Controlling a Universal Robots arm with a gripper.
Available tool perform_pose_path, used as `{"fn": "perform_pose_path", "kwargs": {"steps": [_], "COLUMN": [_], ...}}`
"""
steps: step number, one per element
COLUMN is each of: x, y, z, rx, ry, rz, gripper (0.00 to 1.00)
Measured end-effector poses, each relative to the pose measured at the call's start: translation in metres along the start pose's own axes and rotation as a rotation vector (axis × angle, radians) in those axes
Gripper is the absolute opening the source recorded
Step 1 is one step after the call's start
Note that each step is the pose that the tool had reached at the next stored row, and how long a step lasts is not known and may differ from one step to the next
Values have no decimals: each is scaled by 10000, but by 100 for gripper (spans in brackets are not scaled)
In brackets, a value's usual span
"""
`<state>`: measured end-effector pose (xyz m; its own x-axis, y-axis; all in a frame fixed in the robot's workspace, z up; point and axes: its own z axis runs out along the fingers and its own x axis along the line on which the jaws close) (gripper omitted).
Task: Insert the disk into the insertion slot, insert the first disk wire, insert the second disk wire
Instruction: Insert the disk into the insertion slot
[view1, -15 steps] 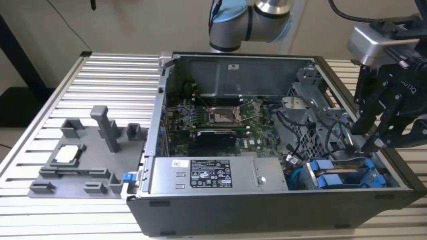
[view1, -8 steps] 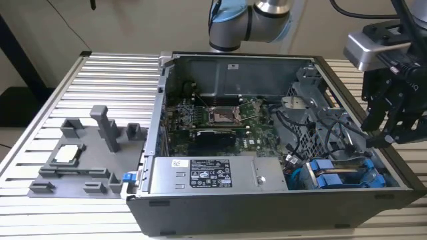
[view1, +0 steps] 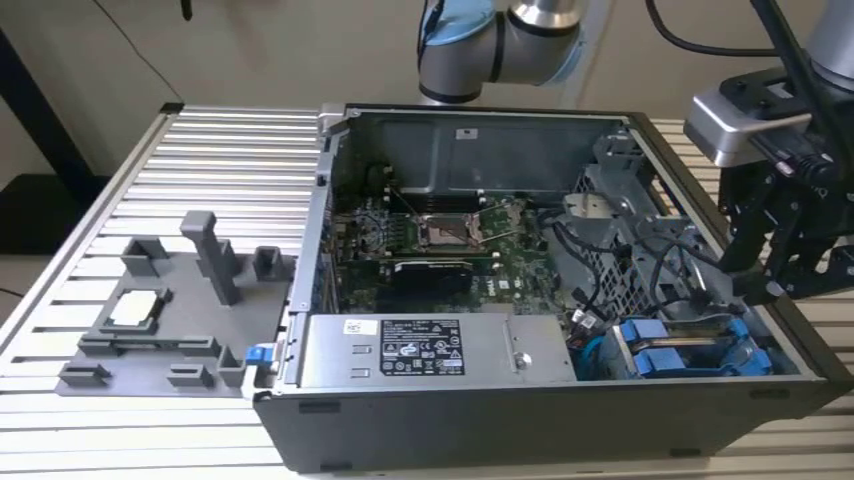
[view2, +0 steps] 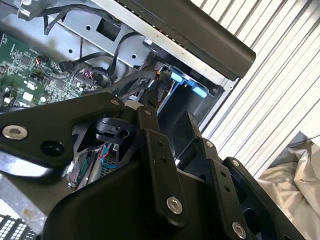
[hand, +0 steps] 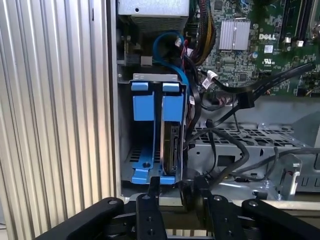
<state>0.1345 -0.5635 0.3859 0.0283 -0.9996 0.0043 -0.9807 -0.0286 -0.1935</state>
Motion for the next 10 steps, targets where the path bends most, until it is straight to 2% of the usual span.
{"fn": "perform_pose_path", "kwargs": {"steps": [4,10], "x": [-10,-30], "y": [-28,-103], "z": [57,100], "rx": [52,66], "ry": [-8,-35], "rz": [-142,-281], "gripper": [41,41]}}
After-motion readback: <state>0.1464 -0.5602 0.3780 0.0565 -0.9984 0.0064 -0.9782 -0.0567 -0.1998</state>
